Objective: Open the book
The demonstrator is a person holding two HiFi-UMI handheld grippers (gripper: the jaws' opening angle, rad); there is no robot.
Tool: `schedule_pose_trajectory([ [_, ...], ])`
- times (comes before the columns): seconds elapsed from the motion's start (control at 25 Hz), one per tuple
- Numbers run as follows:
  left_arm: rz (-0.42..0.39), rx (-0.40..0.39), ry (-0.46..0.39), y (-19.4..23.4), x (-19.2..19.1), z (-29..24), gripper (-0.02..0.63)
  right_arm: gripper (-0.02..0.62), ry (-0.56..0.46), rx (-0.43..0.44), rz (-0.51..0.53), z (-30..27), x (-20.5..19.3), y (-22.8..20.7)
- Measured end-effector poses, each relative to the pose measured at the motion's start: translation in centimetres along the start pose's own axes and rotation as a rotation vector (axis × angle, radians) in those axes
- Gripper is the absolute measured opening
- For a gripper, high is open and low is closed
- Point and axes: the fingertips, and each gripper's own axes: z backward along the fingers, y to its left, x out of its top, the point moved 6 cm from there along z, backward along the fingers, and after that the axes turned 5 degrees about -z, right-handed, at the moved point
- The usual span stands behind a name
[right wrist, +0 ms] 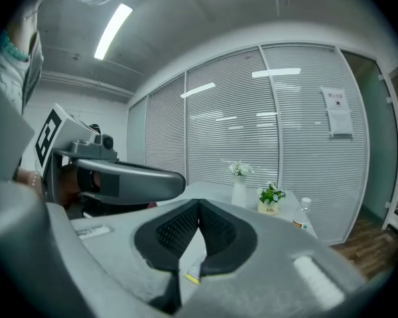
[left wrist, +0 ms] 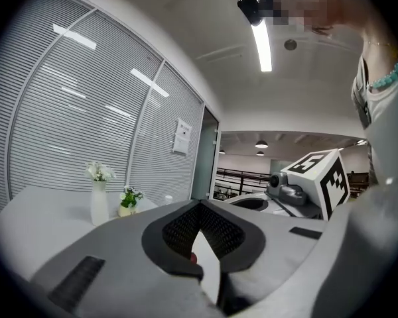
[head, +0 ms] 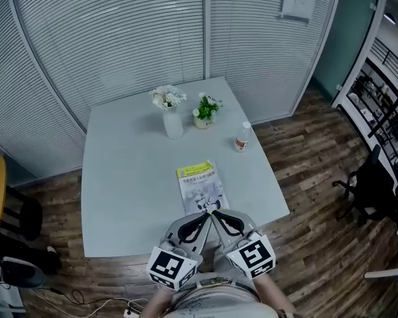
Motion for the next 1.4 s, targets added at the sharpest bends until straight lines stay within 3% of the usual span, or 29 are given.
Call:
schedule_pose_trajectory([
  [0.76,0.049,0.124,0.023,3.9,0.0,-10.2,-0.002,0.002,0.037,0.103,0.014,-4.5,1.1,-10.5],
  [1.4,0.083,0.227,-0.001,3.9,-1.3,-13.4,-0.002,0.002,0.044,0.172,0.039,-5.1,0.4,-15.1],
])
